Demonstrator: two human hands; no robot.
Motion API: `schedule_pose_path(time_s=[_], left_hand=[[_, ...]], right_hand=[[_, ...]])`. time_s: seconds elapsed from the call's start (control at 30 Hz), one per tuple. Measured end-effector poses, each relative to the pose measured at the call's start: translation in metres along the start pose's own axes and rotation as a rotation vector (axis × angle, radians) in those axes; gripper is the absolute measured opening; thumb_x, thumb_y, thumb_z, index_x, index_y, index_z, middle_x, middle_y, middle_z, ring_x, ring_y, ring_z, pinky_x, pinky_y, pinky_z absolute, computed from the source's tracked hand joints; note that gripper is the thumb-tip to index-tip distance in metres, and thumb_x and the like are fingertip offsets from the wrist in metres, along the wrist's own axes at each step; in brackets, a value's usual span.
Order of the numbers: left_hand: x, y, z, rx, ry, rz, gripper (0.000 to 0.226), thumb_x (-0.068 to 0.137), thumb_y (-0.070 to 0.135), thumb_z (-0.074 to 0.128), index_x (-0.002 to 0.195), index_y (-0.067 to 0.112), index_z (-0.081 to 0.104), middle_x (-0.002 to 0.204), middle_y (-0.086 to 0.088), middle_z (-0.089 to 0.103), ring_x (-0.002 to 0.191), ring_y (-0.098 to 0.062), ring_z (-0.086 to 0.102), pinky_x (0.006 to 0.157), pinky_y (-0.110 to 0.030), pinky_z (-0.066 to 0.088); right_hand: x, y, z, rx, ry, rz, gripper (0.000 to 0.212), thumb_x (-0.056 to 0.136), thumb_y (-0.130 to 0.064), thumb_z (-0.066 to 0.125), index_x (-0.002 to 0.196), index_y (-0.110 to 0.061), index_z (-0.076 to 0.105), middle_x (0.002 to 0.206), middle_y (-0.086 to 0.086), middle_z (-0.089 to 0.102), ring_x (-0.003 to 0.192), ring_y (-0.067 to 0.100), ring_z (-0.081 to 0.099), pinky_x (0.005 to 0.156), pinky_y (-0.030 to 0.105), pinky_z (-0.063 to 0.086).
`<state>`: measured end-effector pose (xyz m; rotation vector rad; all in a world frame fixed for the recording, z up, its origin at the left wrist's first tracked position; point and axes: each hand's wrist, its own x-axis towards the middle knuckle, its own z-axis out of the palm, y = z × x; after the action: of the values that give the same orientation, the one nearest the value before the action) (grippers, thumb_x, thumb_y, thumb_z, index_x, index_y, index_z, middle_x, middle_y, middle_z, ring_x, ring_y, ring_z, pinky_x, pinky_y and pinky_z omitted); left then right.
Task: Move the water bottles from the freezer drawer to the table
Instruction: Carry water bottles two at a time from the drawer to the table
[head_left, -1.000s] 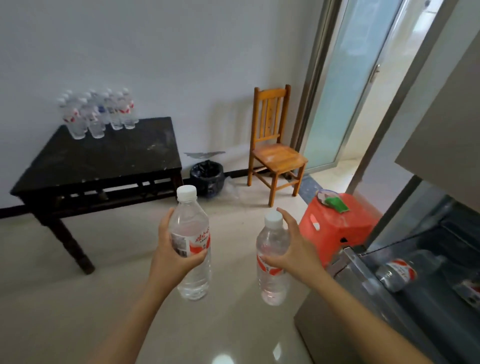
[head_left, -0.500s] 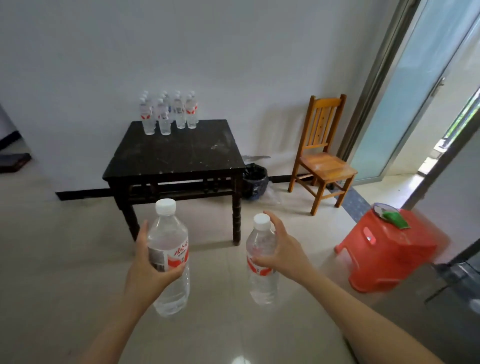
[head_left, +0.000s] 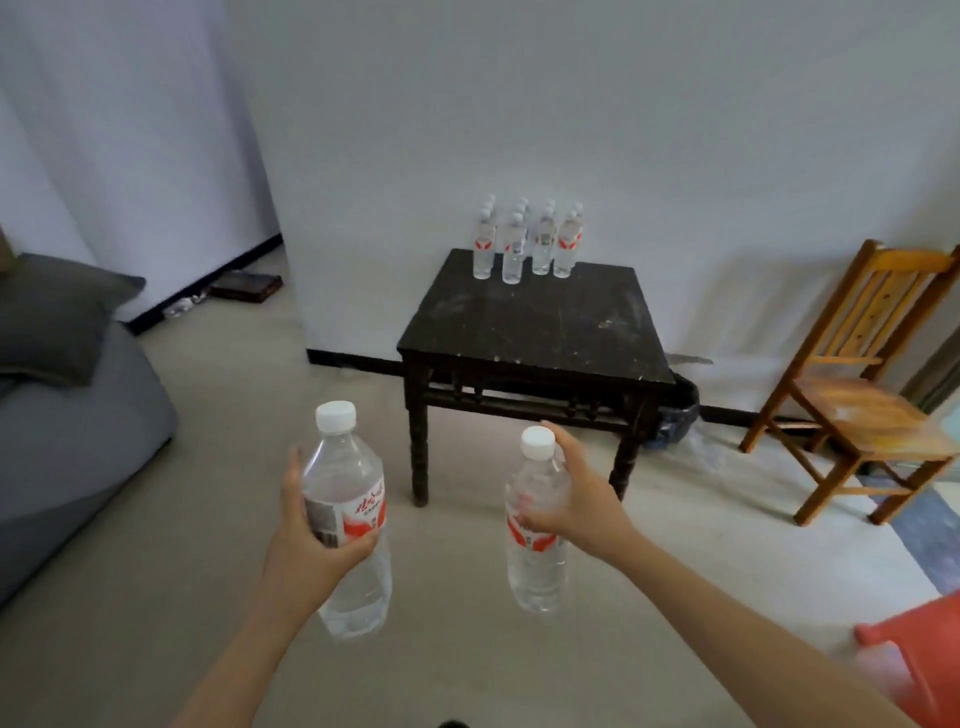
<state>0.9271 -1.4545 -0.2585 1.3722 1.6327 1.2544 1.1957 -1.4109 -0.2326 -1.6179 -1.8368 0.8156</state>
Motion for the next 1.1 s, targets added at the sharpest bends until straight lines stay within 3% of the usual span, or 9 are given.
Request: schedule_pose_path(time_s=[0.17,0.27,0.37,0.5,0.63,0.8,0.93,1.1], left_hand=[[0.068,-0.002,-0.017,-0.007,0.094,0.029,0.121,0.061,0.002,0.081,0.137,0.046,-0.003,0.147,-0.001,0.030,0.124,-0.015,0.038,0.105,-0.051,0.035],[0.109,-0.002,-0.029,-0.010,0.147,0.007,0.116,0.056,0.010,0.086,0.142,0.033,0.011,0.139,-0.002,0.040,0.117,-0.015,0.046,0.100,-0.048,0.042],[0.146,-0.002,-0.043,-0.030,0.254,-0.008,0.098,0.041,0.033,0.084,0.124,0.023,0.033,0.110,0.007,0.053,0.098,-0.012,0.056,0.080,-0.030,0.048],[0.180,-0.016,-0.062,-0.061,0.367,-0.064,0.071,0.060,-0.005,0.080,0.112,0.018,0.037,0.097,0.005,0.054,0.086,-0.013,0.056,0.076,-0.030,0.044],[0.204,-0.052,-0.089,-0.034,0.374,-0.136,0.072,0.057,0.004,0.085,0.115,0.017,0.044,0.104,-0.003,0.060,0.092,-0.021,0.062,0.078,-0.038,0.052],[0.246,-0.085,-0.124,-0.064,0.441,-0.170,0.074,0.058,-0.006,0.081,0.113,0.020,0.039,0.096,0.010,0.055,0.085,-0.014,0.058,0.069,-0.027,0.047],[0.305,-0.115,-0.169,-0.048,0.459,-0.161,0.073,0.060,-0.008,0.080,0.116,0.015,0.039,0.096,0.006,0.054,0.083,-0.011,0.056,0.064,-0.019,0.042],[0.395,-0.138,-0.234,-0.014,0.391,-0.133,0.079,0.059,0.000,0.083,0.124,0.011,0.040,0.106,-0.004,0.053,0.087,-0.020,0.055,0.074,-0.029,0.043]], right_hand=[[0.082,-0.020,0.019,0.041,-0.044,-0.099,0.099,0.068,-0.023,0.078,0.140,-0.037,0.012,0.104,-0.012,0.043,0.090,0.006,0.051,0.066,0.013,0.043],[0.131,-0.035,0.027,0.056,-0.073,-0.122,0.098,0.069,-0.023,0.078,0.140,-0.038,0.012,0.104,-0.009,0.045,0.090,0.008,0.049,0.072,0.018,0.044],[0.182,-0.053,0.040,0.054,-0.085,-0.169,0.098,0.068,-0.025,0.078,0.141,-0.036,0.014,0.104,-0.010,0.044,0.093,0.008,0.048,0.079,0.024,0.044],[0.236,-0.071,0.067,0.056,-0.153,-0.208,0.098,0.066,-0.028,0.079,0.138,-0.041,0.014,0.105,-0.013,0.043,0.093,0.010,0.051,0.082,0.028,0.048],[0.275,-0.087,0.100,0.100,-0.229,-0.228,0.089,0.069,-0.027,0.078,0.126,-0.051,0.014,0.106,-0.012,0.043,0.096,0.011,0.051,0.080,0.022,0.045],[0.330,-0.117,0.153,0.025,-0.310,-0.246,0.094,0.069,-0.028,0.078,0.140,-0.034,0.017,0.105,-0.009,0.045,0.096,0.012,0.055,0.076,0.020,0.047],[0.379,-0.158,0.200,0.040,-0.297,-0.258,0.090,0.071,-0.025,0.076,0.138,-0.034,0.017,0.108,-0.012,0.040,0.101,0.009,0.048,0.082,0.022,0.044],[0.445,-0.209,0.250,0.051,-0.263,-0.218,0.093,0.069,-0.031,0.077,0.135,-0.043,0.013,0.104,-0.011,0.049,0.096,0.014,0.058,0.082,0.029,0.053]])
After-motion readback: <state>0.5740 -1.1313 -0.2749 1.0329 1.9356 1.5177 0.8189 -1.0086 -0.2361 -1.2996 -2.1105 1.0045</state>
